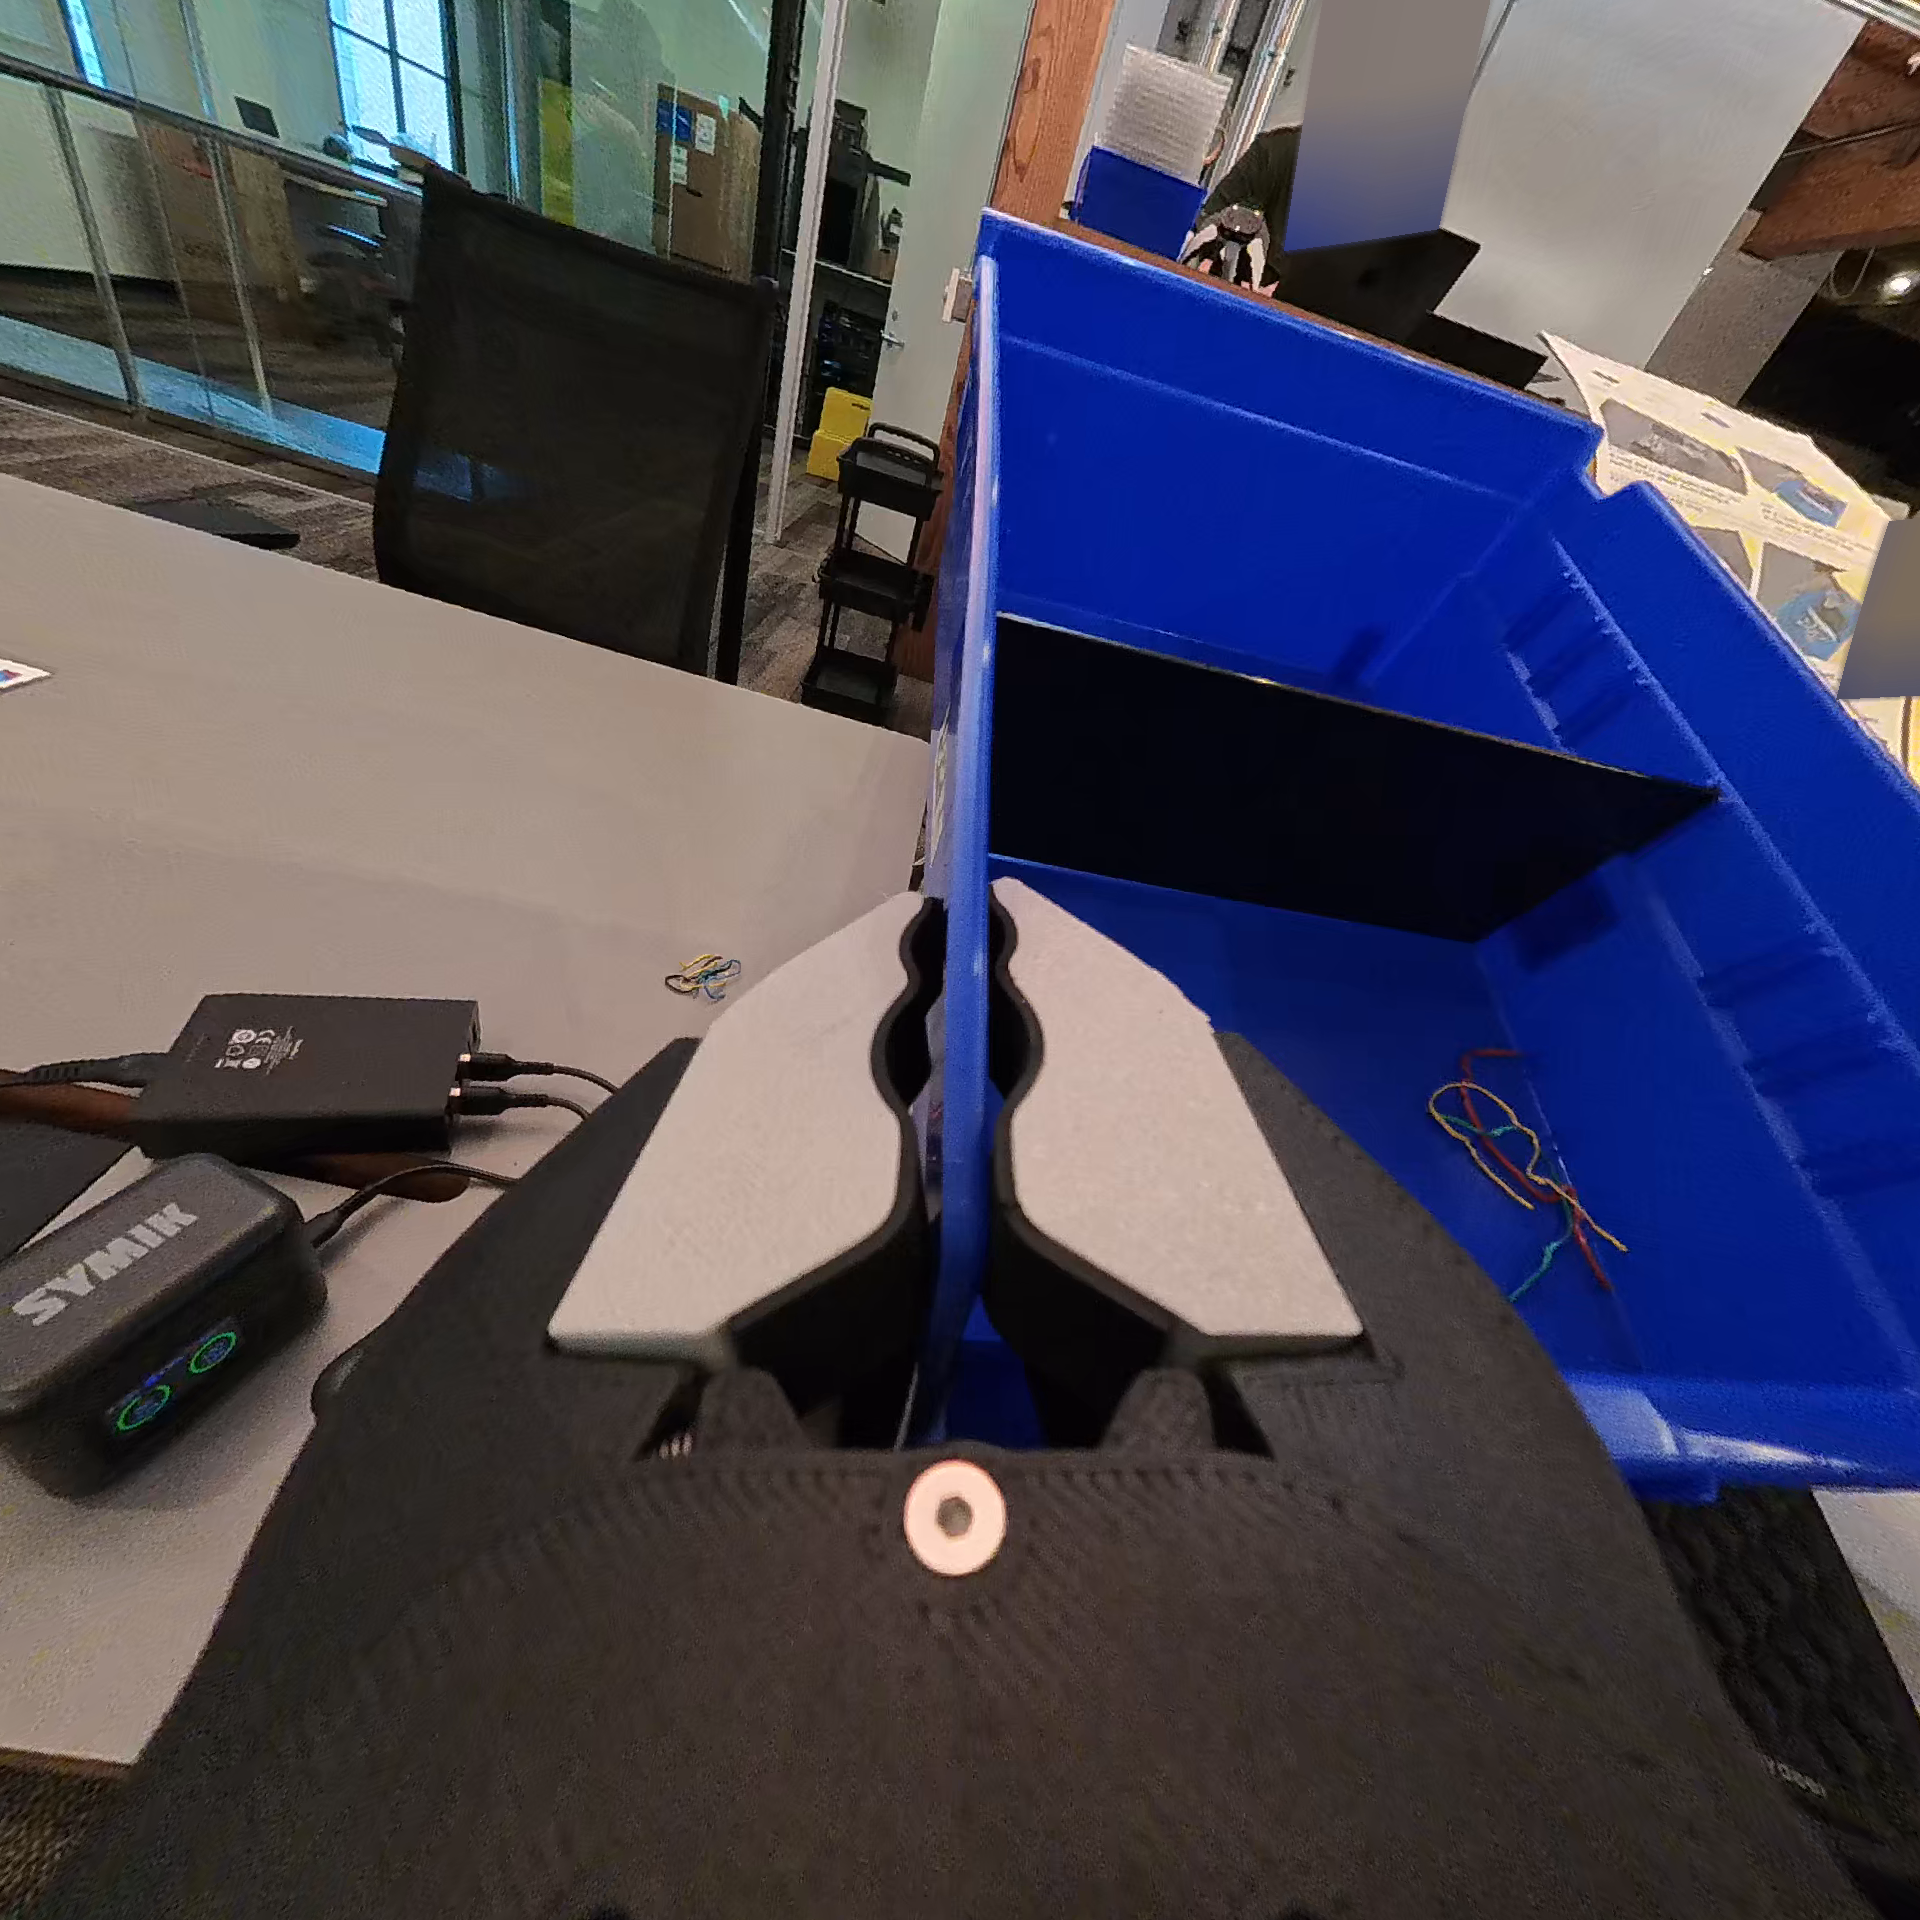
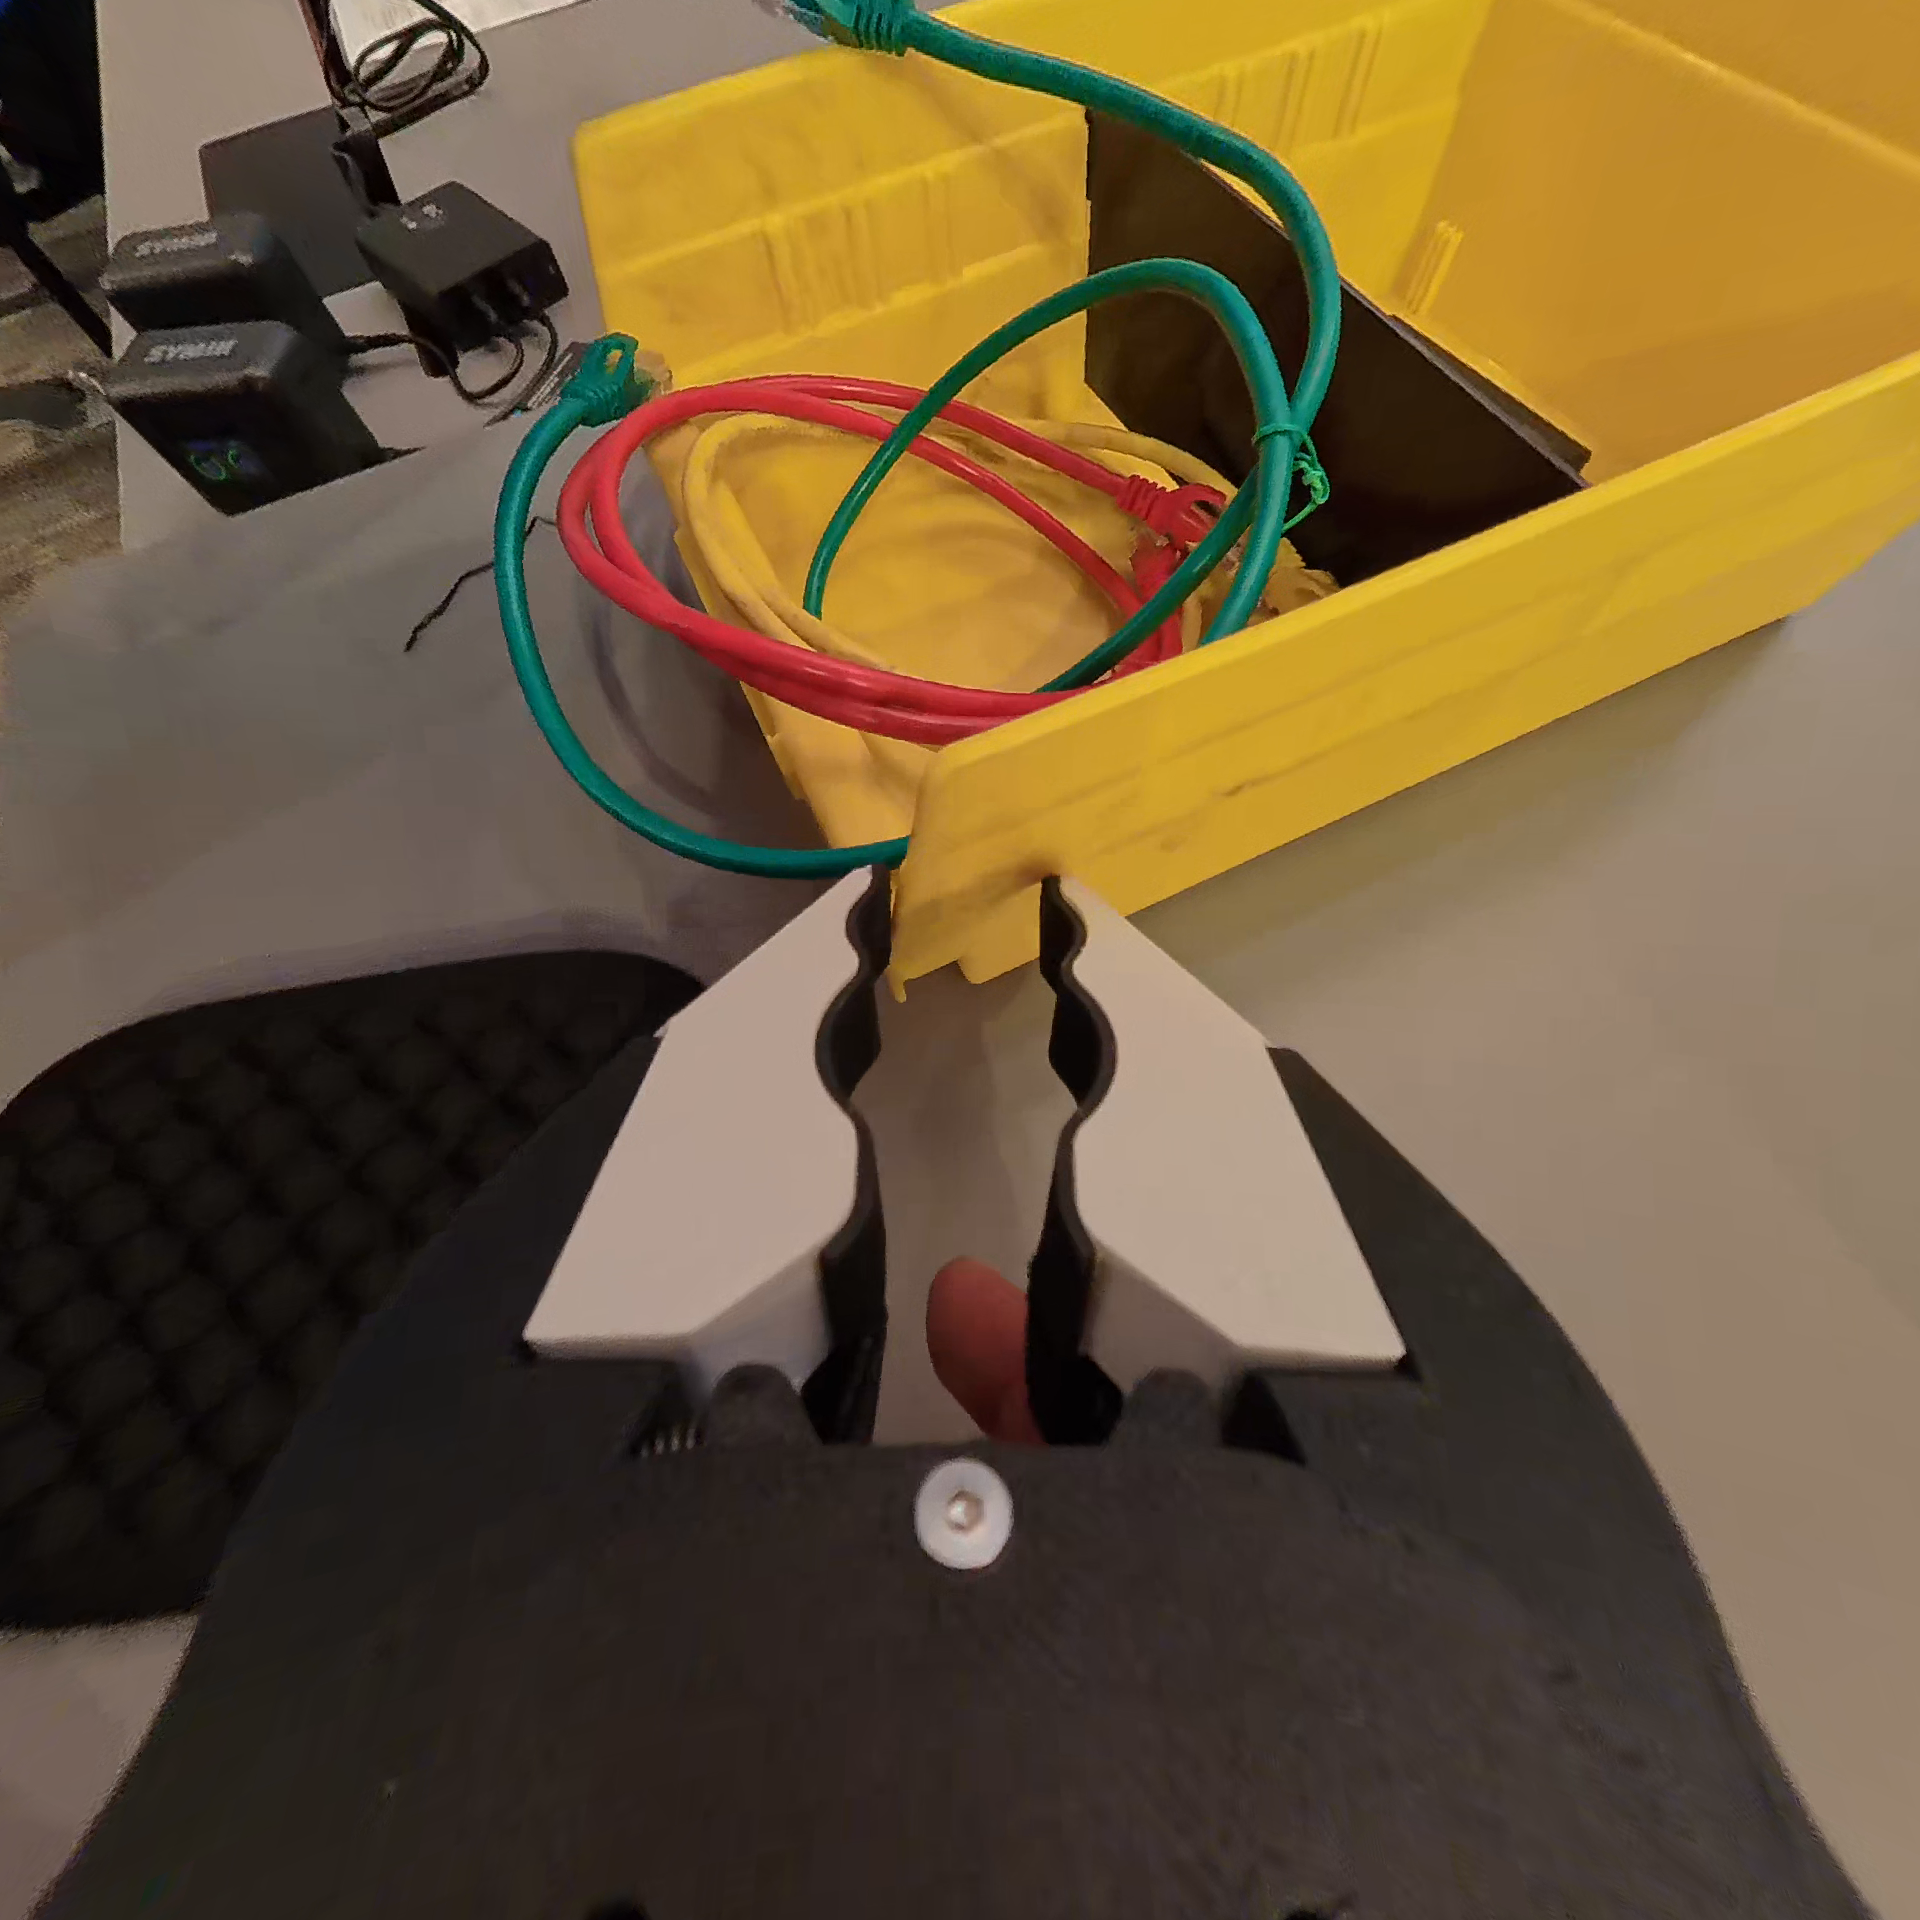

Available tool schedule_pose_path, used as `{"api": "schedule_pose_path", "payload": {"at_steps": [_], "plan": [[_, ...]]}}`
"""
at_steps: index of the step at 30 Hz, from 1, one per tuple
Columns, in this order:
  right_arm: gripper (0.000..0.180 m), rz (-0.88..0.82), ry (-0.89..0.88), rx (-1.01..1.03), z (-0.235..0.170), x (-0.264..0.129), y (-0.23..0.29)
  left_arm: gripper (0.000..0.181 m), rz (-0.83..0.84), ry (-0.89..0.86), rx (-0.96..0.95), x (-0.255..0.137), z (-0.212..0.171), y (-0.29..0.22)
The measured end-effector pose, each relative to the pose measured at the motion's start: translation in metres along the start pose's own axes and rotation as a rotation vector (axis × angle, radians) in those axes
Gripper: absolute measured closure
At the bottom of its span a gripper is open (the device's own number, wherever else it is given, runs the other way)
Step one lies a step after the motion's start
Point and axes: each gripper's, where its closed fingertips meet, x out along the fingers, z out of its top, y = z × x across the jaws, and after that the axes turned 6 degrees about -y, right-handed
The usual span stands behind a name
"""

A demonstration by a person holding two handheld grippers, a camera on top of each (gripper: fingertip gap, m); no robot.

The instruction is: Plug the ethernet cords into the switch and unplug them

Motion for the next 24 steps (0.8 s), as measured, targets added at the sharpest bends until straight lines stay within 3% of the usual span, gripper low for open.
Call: {"api": "schedule_pose_path", "payload": {"at_steps": [10,13,18,24], "plan": [[0.155,0.051,-0.003,0.027,0.03,0.066,-0.005,0.175,-0.002,-0.006,0.005,-0.002,0.004,-0.001],[0.145,0.067,0.017,0.017,0.037,0.073,-0.009,0.175,-0.013,-0.009,0.009,-0.001,0.006,-0.006],[0.127,0.013,-0.012,-0.006,0.045,0.038,-0.021,0.175,-0.05,-0.006,0.017,0.008,0.007,-0.026],[0.101,0.189,-0.233,0.062,0.075,-0.062,0.012,0.175,-0.137,0.024,0.046,0.037,0.004,-0.079]]}}
